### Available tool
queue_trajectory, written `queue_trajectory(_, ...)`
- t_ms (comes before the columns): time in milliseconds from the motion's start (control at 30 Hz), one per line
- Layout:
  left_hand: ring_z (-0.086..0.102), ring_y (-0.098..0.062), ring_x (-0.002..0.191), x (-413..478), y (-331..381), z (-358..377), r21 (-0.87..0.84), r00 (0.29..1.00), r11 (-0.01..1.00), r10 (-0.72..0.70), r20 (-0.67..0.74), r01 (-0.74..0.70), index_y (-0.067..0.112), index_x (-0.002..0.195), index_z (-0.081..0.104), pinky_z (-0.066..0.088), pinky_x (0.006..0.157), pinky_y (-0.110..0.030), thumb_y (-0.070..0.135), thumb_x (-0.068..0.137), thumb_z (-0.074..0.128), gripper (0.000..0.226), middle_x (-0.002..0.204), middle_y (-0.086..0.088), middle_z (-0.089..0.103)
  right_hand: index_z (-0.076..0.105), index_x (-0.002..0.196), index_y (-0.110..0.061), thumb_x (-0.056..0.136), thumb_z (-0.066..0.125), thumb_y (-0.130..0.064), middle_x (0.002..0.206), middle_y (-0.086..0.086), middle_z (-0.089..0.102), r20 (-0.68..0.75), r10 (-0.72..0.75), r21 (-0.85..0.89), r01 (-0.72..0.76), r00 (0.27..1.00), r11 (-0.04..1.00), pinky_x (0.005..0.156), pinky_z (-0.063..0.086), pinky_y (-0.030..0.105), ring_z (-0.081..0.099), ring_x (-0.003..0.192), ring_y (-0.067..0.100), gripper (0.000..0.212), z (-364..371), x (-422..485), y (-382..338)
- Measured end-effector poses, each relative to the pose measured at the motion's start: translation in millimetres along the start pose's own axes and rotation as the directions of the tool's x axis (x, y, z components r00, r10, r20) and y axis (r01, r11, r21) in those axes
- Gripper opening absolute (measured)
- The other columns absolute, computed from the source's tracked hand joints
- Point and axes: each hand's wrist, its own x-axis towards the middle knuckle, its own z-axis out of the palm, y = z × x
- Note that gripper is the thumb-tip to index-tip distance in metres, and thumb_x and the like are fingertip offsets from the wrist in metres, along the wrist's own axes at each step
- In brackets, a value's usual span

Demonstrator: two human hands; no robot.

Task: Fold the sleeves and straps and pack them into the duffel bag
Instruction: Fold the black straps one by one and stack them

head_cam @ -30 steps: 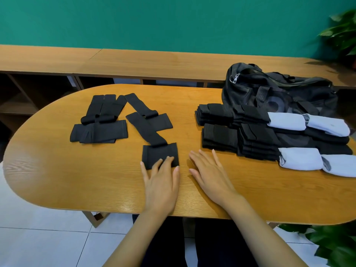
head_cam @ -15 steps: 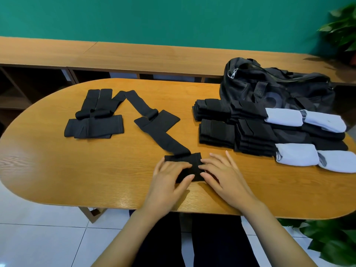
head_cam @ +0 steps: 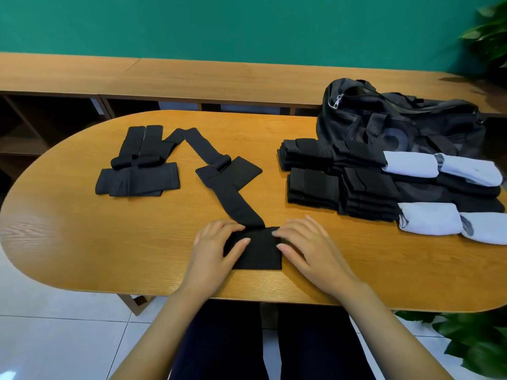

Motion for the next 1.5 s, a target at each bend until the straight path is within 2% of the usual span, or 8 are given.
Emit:
queue_trajectory(100,0.051,-0.007,0.108,15,-6,-9,0.006,0.997,0.999,-0.033,-0.073,0.034,0.023,0.112,0.067,0.04,0.098,-0.038,0.049,0.095,0.043,0.039,0.112,0.013,0.061,0.055,0.134,-0.028,0.1,0.027,-0.052,0.134,-0.012,0.053,-0.005,0.046,-0.018,-0.046,0.999,0.999,0.12,0.019,0.035,0.037,0.134,0.006,0.05,-2,16,-3)
queue_trajectory(267,0.051,-0.017,0.114,72,-22,-28,0.095,0.992,0.992,-0.074,-0.099,0.083,0.017,0.119,0.065,0.041,0.098,-0.042,0.027,0.102,0.044,0.028,0.118,0.001,0.063,0.046,0.143,-0.023,0.106,0.034,-0.034,0.15,-0.007,0.043,0.061,0.07,-0.111,-0.063,0.996,0.992,0.122,0.008,0.038,0.024,0.146,0.014,0.041,0,66,-6)
queue_trajectory(500,0.044,-0.018,0.125,137,-29,-21,0.414,0.987,0.908,-0.012,0.163,-0.057,0.024,0.131,0.059,0.025,0.104,-0.035,0.034,0.104,0.038,0.036,0.13,0.005,0.058,0.029,0.153,-0.021,0.101,0.035,-0.005,0.161,-0.003,0.023,0.189,0.083,-0.282,-0.027,0.978,0.959,0.121,-0.003,0.05,0.005,0.151,0.018,0.054,11,143,-1)
queue_trajectory(667,0.048,-0.016,0.117,125,-40,-16,0.464,0.972,0.864,0.111,0.207,-0.197,0.028,0.125,0.064,0.024,0.102,-0.035,0.043,0.098,0.049,0.035,0.125,0.006,0.06,0.026,0.154,-0.024,0.104,0.027,-0.013,0.162,-0.002,0.022,0.363,0.126,-0.442,0.052,0.923,0.896,0.118,-0.011,0.056,0.002,0.151,0.024,0.051,17,187,13)
queue_trajectory(967,0.054,-0.015,0.118,99,-59,-11,0.403,0.959,0.879,0.179,0.22,-0.256,0.026,0.122,0.068,0.024,0.111,-0.043,0.04,0.096,0.051,0.034,0.128,0.005,0.062,0.018,0.156,-0.022,0.104,0.027,-0.021,0.159,0.004,0.023,0.367,0.272,-0.535,-0.037,0.889,0.844,0.117,-0.009,0.059,0.015,0.146,0.03,0.053,29,239,22)
queue_trajectory(1133,0.049,-0.012,0.126,94,-53,-9,0.327,0.94,0.897,0.215,0.266,-0.298,0.028,0.128,0.064,0.015,0.118,-0.045,0.038,0.099,0.044,0.037,0.135,0.007,0.058,0.008,0.158,-0.021,0.104,0.026,-0.015,0.164,0.0,0.014,0.379,0.241,-0.43,-0.061,0.893,0.901,0.118,-0.01,0.055,0.004,0.15,0.029,0.057,31,248,22)
queue_trajectory(1300,0.027,-0.004,0.143,95,-45,-6,0.217,0.948,0.957,0.122,0.296,-0.191,0.029,0.145,0.044,-0.01,0.121,-0.039,0.039,0.104,0.032,0.044,0.152,0.009,0.041,0.017,0.156,-0.017,0.1,0.037,-0.002,0.162,-0.001,0.021,0.121,0.045,-0.261,-0.012,0.992,0.965,0.123,-0.003,0.041,0.005,0.151,0.022,0.062,13,210,12)
queue_trajectory(1500,0.038,-0.005,0.136,67,-38,-17,0.118,0.998,0.993,0.0,0.062,-0.008,0.027,0.143,0.046,0.003,0.123,-0.041,0.054,0.097,0.02,0.06,0.143,0.008,0.051,0.039,0.148,-0.017,0.101,0.048,-0.014,0.148,-0.001,0.046,-0.023,-0.001,-0.04,0.001,1.0,0.999,0.12,0.017,0.029,0.027,0.144,0.015,0.048,0,104,-3)
